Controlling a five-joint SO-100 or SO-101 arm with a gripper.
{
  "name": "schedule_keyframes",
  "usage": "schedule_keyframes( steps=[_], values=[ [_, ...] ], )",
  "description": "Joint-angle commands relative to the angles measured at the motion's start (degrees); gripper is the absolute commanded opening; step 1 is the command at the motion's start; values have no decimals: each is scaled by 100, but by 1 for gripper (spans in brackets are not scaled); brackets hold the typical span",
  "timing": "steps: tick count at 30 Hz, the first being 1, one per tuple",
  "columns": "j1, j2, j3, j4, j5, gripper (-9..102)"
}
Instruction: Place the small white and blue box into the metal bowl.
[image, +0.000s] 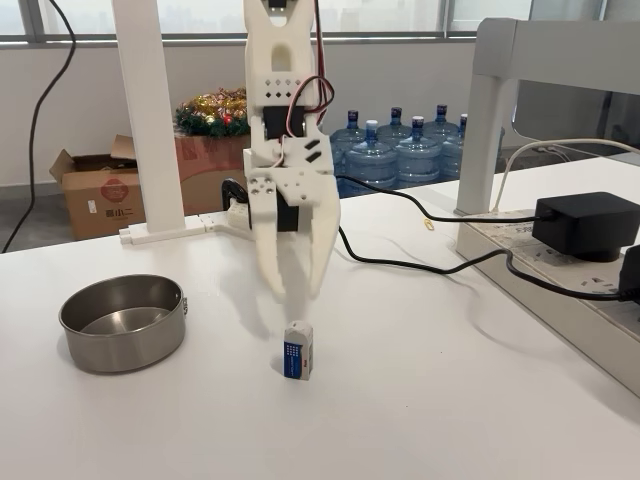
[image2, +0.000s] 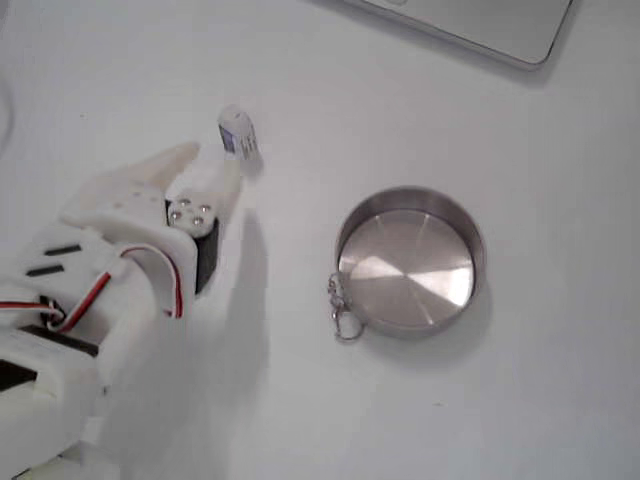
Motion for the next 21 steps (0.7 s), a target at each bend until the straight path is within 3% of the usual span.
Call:
schedule_keyframes(
  steps=[1,21],
  values=[
    [-44,-132,-123,-44,220,23],
    [-211,-1731,-1661,-229,694,25]
  ],
)
